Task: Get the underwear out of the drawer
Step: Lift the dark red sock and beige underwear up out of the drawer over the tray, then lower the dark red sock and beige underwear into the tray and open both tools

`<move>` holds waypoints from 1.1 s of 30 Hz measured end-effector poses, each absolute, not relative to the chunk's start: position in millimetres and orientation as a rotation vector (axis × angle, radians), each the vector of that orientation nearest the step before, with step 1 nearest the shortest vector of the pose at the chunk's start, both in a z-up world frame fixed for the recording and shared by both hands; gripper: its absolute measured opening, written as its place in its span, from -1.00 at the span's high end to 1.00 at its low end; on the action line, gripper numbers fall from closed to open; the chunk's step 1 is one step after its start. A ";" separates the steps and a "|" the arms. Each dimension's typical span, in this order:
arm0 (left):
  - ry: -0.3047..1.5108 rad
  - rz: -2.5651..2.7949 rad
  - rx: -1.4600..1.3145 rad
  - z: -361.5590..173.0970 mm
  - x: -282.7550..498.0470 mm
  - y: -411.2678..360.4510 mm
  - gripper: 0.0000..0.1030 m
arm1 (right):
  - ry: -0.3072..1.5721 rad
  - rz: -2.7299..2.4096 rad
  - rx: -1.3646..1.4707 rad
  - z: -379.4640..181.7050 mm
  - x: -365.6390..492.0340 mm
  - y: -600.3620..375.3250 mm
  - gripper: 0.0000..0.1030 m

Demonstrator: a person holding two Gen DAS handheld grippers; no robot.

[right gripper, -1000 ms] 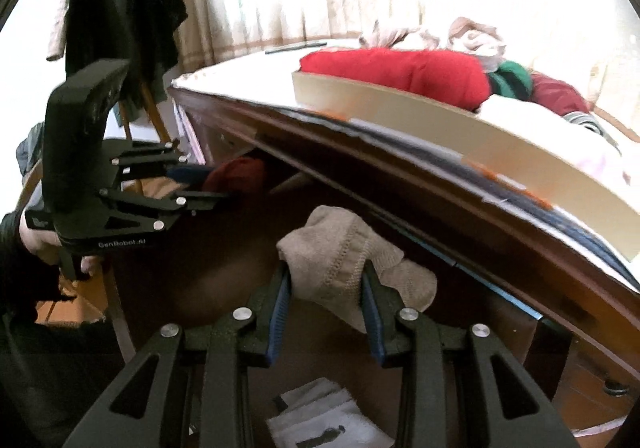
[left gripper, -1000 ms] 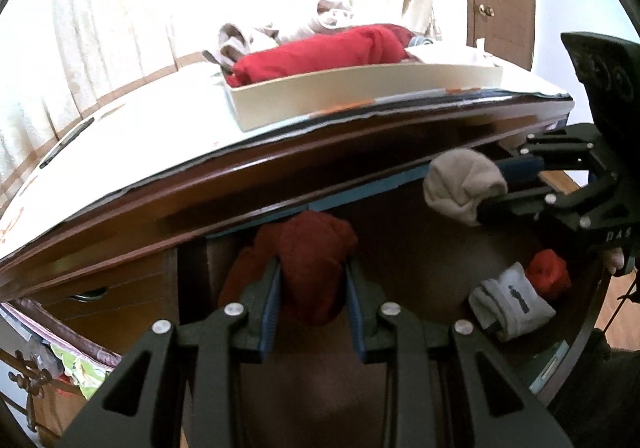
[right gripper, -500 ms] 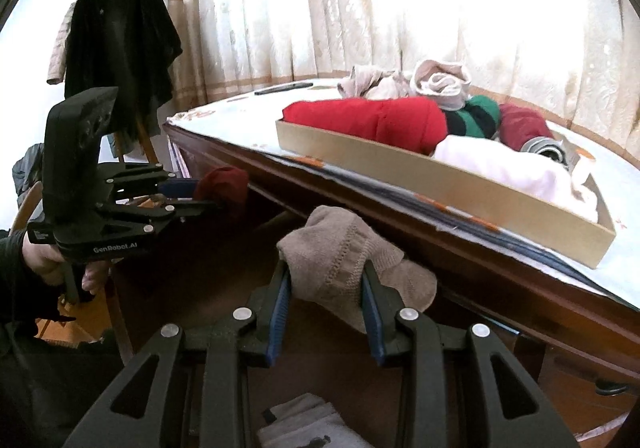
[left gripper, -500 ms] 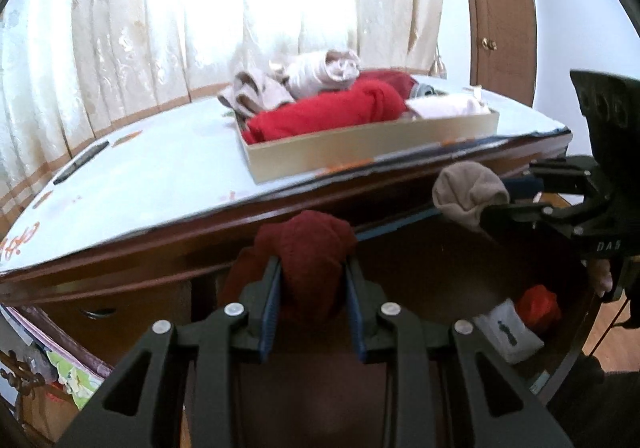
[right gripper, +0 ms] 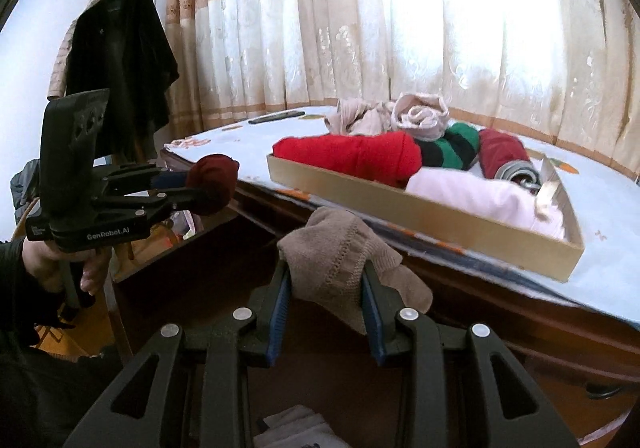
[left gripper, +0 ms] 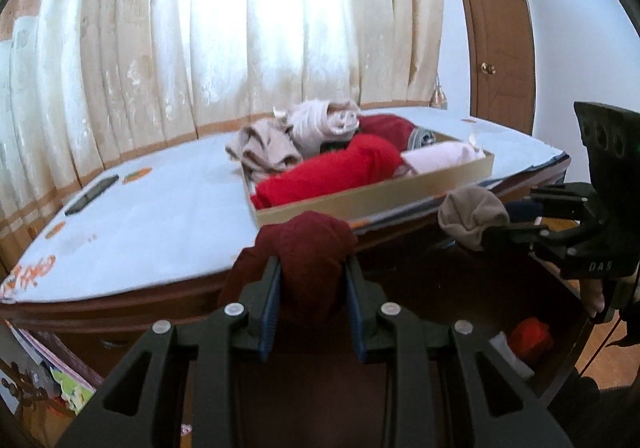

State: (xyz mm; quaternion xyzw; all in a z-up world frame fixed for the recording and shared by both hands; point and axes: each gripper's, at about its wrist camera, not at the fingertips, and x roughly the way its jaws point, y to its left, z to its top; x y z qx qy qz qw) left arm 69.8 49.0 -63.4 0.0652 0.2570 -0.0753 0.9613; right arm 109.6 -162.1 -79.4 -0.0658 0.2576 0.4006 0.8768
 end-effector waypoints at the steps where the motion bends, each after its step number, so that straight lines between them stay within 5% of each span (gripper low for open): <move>1: 0.513 -0.157 0.137 -59.0 71.0 47.7 0.46 | 0.529 0.834 -0.137 -76.3 109.5 -162.8 0.30; 33: 0.499 -0.211 0.248 2.5 168.9 21.6 0.46 | 0.495 0.687 -0.097 -12.0 192.8 -188.7 0.30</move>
